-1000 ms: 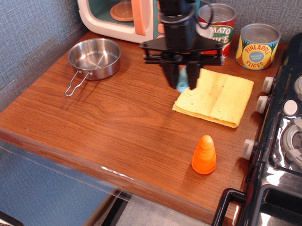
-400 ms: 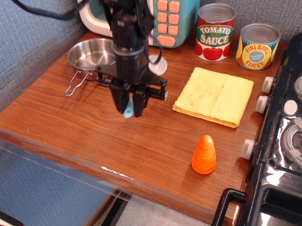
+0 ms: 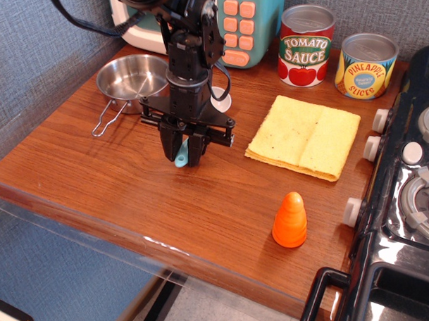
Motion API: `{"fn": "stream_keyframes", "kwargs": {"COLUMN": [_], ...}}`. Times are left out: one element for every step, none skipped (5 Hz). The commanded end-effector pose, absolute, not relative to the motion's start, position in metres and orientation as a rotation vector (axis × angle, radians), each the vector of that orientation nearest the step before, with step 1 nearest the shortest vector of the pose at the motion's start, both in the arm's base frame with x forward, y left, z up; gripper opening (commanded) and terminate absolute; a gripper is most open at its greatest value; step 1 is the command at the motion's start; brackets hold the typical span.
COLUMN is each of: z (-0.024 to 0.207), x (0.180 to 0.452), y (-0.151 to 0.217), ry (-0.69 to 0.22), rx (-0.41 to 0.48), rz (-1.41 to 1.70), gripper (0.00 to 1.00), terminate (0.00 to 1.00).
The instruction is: Put the spoon on the left side of the yellow cloth.
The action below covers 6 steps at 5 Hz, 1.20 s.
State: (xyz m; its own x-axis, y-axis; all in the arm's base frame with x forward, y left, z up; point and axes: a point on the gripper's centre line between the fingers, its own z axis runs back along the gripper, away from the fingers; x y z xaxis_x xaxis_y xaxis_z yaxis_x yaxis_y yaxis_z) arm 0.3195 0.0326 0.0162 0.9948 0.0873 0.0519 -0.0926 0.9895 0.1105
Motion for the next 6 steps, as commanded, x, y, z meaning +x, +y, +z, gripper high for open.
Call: {"fn": "stream_keyframes", "kwargs": {"z": [0.029, 0.036, 0.056, 0.09, 0.104, 0.107], "x": [0.331, 0.33, 0.327, 0.316, 0.306, 0.302], "y": [0.048, 0.047, 0.042, 0.022, 0.003, -0.007], "ry": [-0.067, -0.09, -0.153, -0.223, -0.231, -0.238], "rx": [0.109, 0.102, 0.055, -0.027, -0.034, -0.037], "rz": [0.068, 0.036, 0.017, 0.002, -0.019, -0.046], "gripper": [1.0, 1.0, 1.0, 1.0, 1.0, 1.0], "terminate": [0.0, 0.0, 0.0, 0.0, 0.0, 0.0]}}
